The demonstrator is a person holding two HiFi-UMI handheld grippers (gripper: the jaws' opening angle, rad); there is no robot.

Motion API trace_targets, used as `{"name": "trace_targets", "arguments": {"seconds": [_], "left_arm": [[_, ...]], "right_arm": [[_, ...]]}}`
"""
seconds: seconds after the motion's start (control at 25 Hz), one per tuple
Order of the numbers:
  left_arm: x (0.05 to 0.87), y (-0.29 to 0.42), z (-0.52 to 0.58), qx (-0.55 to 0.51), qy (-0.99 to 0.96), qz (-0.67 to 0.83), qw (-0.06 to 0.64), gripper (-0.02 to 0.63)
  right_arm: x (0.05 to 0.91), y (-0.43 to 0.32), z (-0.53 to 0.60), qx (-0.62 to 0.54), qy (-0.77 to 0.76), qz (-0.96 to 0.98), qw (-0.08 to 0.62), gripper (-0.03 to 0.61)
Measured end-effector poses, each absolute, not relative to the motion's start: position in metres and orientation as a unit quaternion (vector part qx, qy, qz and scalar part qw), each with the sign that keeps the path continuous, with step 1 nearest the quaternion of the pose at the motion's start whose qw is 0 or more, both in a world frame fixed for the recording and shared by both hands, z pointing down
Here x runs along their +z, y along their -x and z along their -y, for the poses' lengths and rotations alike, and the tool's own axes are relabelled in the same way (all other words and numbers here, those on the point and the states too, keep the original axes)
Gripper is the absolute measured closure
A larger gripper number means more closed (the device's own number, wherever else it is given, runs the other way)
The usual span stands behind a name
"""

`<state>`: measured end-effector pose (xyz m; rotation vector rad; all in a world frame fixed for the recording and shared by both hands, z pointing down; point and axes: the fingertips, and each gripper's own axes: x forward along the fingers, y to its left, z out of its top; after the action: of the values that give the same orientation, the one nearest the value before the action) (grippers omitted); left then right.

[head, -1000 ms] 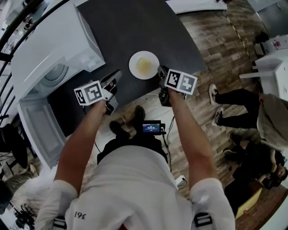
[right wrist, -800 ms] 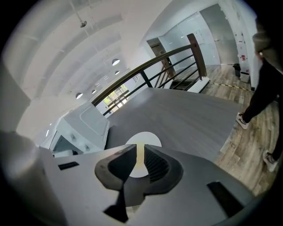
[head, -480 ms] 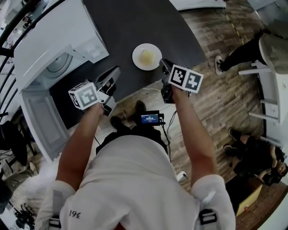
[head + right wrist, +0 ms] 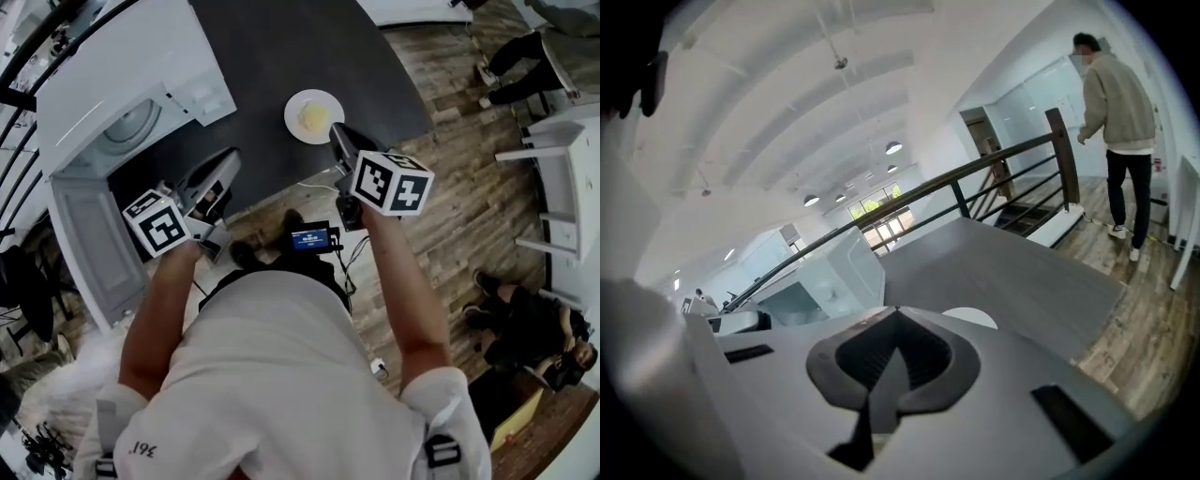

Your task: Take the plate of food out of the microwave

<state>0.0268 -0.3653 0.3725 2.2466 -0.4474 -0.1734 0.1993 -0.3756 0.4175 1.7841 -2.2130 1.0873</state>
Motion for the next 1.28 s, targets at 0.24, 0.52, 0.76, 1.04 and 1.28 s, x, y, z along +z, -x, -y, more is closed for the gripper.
{"name": "trace_targets", "arguments": {"seconds": [0.24,0.52,0.76,1.04,1.28], "left_arm": [[0.341,-0.008,0.342,-0.078,-0.907,0.160,0.383,0.579],[0.303,0.010,0.313,-0.089,-0.920,0.140,0.356,0.579],[0.279,0.026,0.290,-0.100,-0.929,0.138,0.329,0.579],[0.273,0.031,0.279,-0.106,-0.931,0.133,0.323,0.579],[0.273,0.028,0.275,-0.109,-0.931,0.125,0.324,0.580]], "right_arm": [[0.376,-0.168,0.359,0.299,-0.563,0.768,0.062,0.577],[0.330,-0.144,0.339,0.251,-0.543,0.800,0.045,0.578],[0.292,-0.138,0.323,0.206,-0.542,0.814,0.028,0.578],[0.271,-0.136,0.315,0.183,-0.540,0.822,0.013,0.578],[0.274,-0.139,0.318,0.186,-0.545,0.818,0.008,0.578]]}}
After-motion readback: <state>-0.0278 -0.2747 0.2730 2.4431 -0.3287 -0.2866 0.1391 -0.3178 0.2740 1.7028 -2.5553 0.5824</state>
